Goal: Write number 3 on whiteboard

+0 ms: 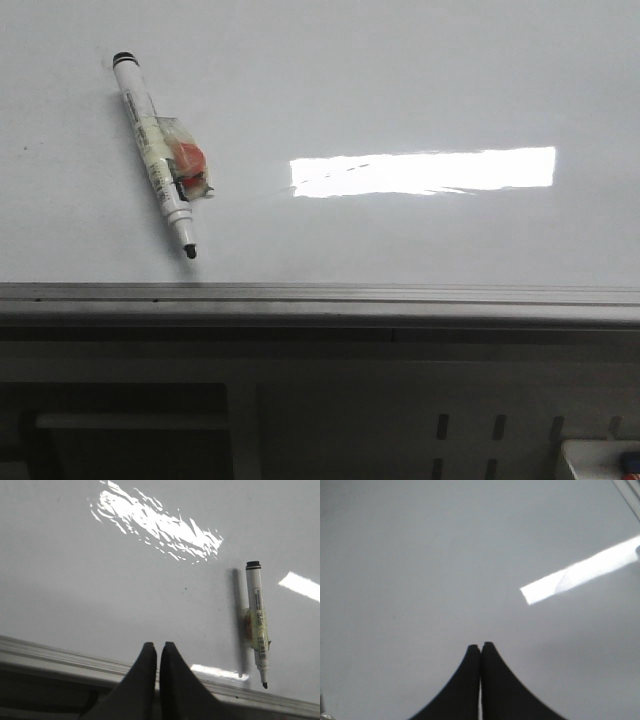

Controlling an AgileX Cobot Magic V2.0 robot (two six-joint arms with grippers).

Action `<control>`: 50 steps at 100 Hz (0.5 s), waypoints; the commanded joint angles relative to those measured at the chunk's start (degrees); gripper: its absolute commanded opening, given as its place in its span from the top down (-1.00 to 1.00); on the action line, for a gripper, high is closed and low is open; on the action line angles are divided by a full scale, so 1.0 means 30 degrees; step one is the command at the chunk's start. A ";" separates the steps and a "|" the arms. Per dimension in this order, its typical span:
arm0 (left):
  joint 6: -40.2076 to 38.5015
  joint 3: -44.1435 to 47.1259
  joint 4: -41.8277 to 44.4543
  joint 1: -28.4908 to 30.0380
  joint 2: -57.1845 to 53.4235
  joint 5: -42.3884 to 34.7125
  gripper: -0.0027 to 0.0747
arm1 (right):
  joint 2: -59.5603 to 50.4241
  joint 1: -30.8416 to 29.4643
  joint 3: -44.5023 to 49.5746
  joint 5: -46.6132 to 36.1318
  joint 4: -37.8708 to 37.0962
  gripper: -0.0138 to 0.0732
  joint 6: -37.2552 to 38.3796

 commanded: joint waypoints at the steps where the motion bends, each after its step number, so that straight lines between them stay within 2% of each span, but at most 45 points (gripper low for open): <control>1: 0.0054 -0.2598 0.0776 0.0052 0.2495 0.0267 0.78 | 0.1600 -0.0098 -0.2009 0.0428 -0.0280 0.81 -0.0059; 5: 0.0054 -0.3339 0.0681 0.0014 0.3613 0.0929 0.63 | 0.2184 -0.0098 -0.2817 0.1028 -0.0280 0.73 -0.0059; 9: 0.0089 -0.4282 0.0309 0.0014 0.4677 0.1682 0.39 | 0.2694 -0.0098 -0.3476 0.1660 -0.0280 0.62 -0.0095; 10: 0.0089 -0.4410 0.0259 0.0014 0.4846 0.1813 0.39 | 0.2694 -0.0098 -0.3476 0.1759 -0.0280 0.56 -0.0093; 11: 0.0154 -0.4662 0.0140 0.0014 0.5185 0.2101 0.27 | 0.2847 -0.0098 -0.3682 0.1868 -0.0280 0.53 -0.0093; 12: 0.0133 -0.4662 0.0140 0.0014 0.5351 0.2248 0.27 | 0.2988 -0.0098 -0.3784 0.2067 -0.0280 0.46 -0.0093; 18: 0.1152 -0.5727 -0.1238 0.0014 0.6783 0.3564 -0.09 | 0.3522 -0.0098 -0.4617 0.2847 -0.0280 0.17 -0.0121; 22: 0.2242 -0.6143 -0.2469 0.0014 0.7532 0.4269 -0.20 | 0.3874 -0.0098 -0.5069 0.3356 -0.0280 -0.04 -0.0121; 31: 0.5603 -0.6777 -0.6461 0.0014 0.9344 0.5741 -0.22 | 0.4471 -0.0098 -0.5638 0.4058 -0.0280 -0.32 -0.0169; 40: 0.8037 -0.6819 -1.0146 -0.0445 1.0900 0.6021 -0.10 | 0.4773 -0.0098 -0.5814 0.4094 -0.0280 -0.35 -0.0169; 50: 0.8543 -0.6819 -1.1215 -0.1436 1.2162 0.5537 -0.09 | 0.4773 -0.0098 -0.5814 0.4040 -0.0280 -0.35 -0.0169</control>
